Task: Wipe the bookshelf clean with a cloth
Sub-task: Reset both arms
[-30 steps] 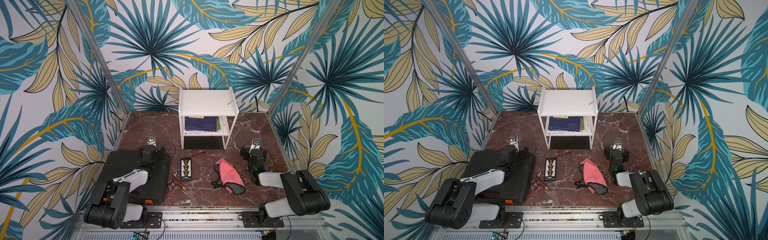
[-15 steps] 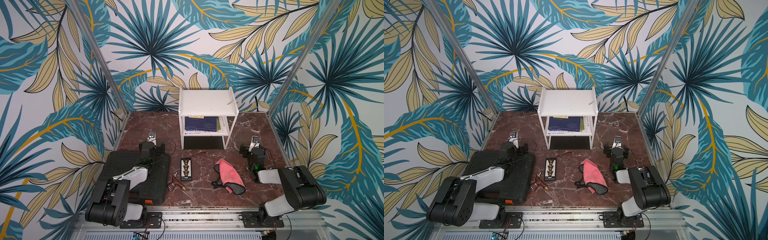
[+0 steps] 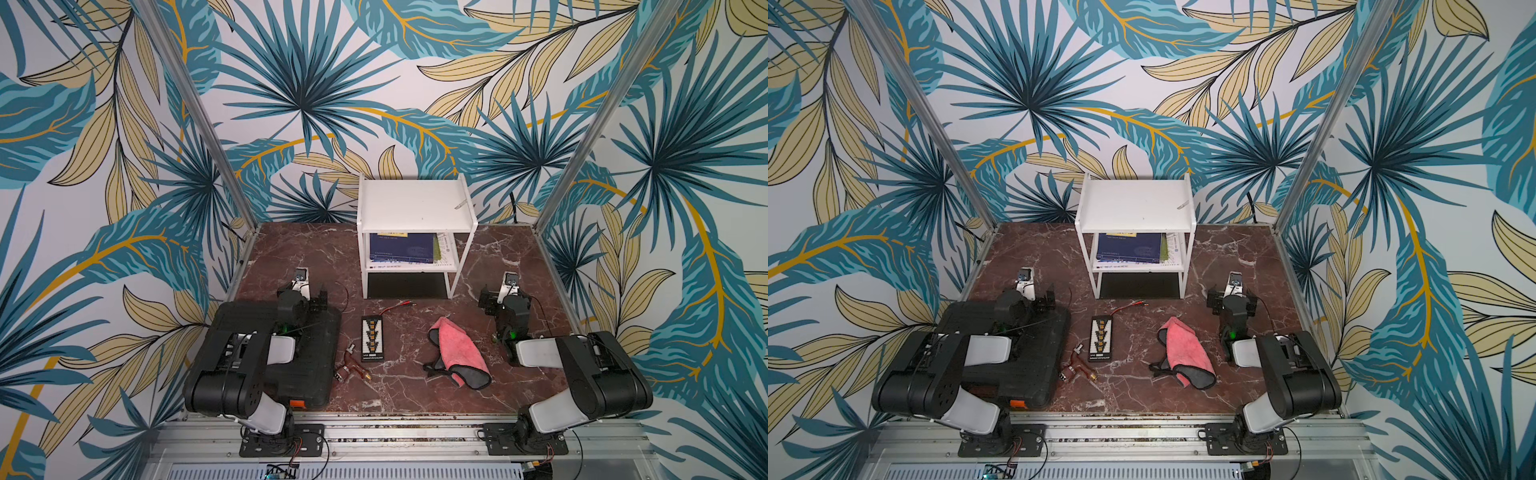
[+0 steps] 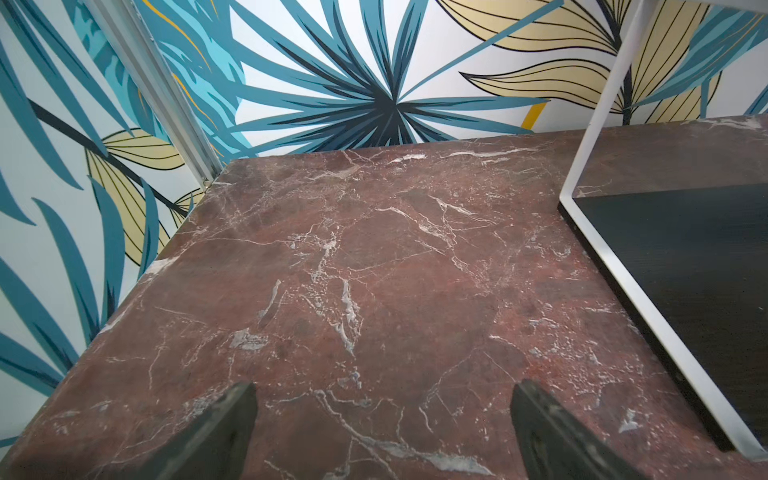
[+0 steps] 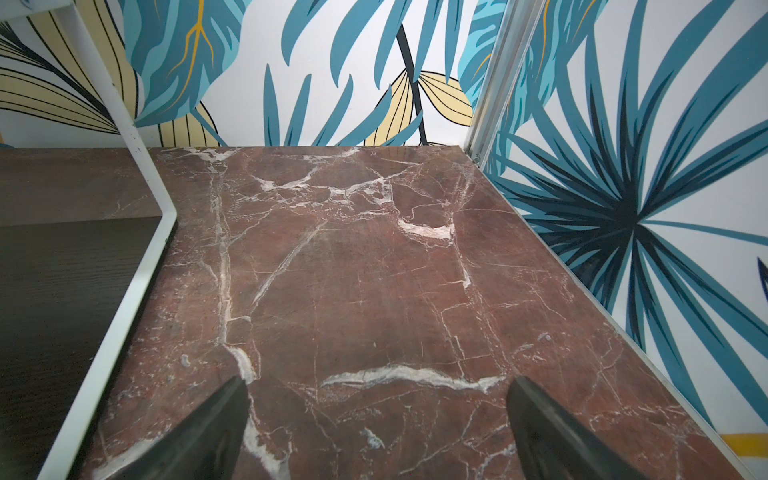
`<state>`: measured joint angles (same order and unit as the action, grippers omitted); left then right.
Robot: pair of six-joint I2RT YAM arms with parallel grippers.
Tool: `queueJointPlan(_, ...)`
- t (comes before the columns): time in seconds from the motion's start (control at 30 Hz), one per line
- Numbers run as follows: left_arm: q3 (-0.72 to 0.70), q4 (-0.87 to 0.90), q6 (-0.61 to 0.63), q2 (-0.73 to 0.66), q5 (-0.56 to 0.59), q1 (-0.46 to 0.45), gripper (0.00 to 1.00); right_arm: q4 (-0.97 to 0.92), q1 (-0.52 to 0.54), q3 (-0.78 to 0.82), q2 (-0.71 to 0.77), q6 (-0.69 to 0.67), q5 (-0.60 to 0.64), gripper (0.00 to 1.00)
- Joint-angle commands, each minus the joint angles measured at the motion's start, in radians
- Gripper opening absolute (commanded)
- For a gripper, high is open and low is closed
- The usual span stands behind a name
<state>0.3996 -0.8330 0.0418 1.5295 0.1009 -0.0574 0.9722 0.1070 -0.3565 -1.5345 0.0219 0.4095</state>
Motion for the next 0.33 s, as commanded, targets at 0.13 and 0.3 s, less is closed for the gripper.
queueJointPlan(0.13,0.018,0.034,0.026,-0.012,-0.027,0.0,1.0,0.011,-0.003,-0.002,0.006,-0.004,-0.005,0.99)
queueJointPlan(0.3,0.018,0.031,0.026,-0.013,-0.029,0.0,1.0,0.011,-0.003,-0.002,0.007,-0.004,-0.005,1.0)
